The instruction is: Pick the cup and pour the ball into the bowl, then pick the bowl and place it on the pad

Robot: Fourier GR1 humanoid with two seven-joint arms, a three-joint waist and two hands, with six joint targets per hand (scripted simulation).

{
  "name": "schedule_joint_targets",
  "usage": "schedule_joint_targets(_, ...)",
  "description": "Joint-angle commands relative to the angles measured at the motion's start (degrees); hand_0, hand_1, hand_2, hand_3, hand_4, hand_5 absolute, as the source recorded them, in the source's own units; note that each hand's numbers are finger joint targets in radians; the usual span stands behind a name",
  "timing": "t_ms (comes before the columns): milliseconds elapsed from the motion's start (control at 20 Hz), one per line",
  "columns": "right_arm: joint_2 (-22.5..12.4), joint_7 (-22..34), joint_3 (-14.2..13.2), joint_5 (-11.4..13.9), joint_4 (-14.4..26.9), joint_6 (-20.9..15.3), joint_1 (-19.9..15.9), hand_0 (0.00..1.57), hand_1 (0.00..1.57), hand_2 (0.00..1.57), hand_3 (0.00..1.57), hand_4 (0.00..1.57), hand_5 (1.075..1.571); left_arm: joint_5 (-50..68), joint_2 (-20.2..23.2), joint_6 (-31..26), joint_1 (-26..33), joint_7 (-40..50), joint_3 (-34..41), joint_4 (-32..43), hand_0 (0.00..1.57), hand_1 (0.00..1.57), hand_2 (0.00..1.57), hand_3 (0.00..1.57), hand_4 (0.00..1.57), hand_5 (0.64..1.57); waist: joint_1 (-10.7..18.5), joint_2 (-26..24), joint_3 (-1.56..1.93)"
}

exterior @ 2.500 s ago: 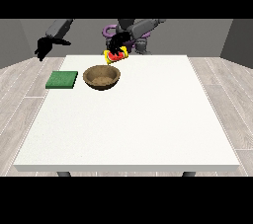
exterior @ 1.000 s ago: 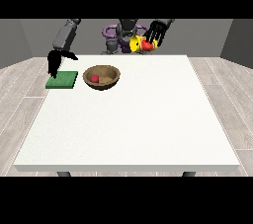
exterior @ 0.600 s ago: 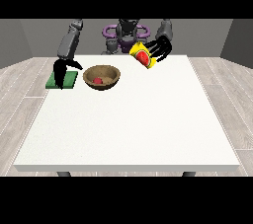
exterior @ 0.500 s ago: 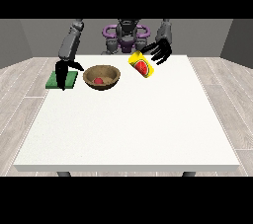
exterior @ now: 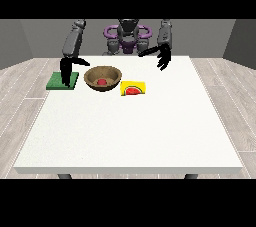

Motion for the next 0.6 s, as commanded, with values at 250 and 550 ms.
schedule_joint_targets(250,1.93,-7.02,-0.66,0.24,7.81,-0.08,1.55,0.0,0.0,0.0,0.0,0.25,1.55,2.76,1.75,-4.76,0.25,2.71,-1.25,-6.3,0.0,0.0,0.0,0.0,0.0,1.549,3.59,0.69,0.09)
schedule_joint_targets(550,1.01,-11.48,-2.35,-0.72,10.09,1.55,0.46,0.0,0.0,0.0,0.0,0.13,1.531,0.27,-0.68,-2.7,-0.99,3.78,-4.45,-10.54,0.0,0.0,0.0,0.0,0.0,1.557,6.1,6.96,0.14)
